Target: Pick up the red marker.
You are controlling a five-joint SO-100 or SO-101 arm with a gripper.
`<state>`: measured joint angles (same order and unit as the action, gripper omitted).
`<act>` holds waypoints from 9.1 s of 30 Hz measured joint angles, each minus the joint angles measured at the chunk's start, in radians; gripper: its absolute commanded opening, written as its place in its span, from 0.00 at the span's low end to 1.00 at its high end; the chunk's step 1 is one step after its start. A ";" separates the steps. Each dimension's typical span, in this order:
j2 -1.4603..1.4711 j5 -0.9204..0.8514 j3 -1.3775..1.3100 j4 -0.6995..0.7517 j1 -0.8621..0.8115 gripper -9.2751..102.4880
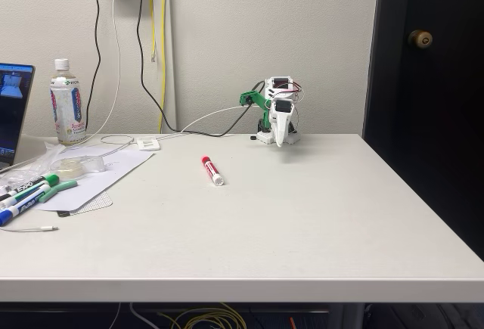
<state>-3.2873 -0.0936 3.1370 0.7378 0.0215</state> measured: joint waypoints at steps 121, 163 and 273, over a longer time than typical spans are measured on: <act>1.285 -0.511 -1.210 -0.005 -0.410 0.08; 1.680 0.098 -1.427 0.138 -0.561 0.22; 2.013 0.643 -1.529 0.293 -0.566 0.45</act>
<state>-1.2747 0.5492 1.6076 1.0308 -0.5446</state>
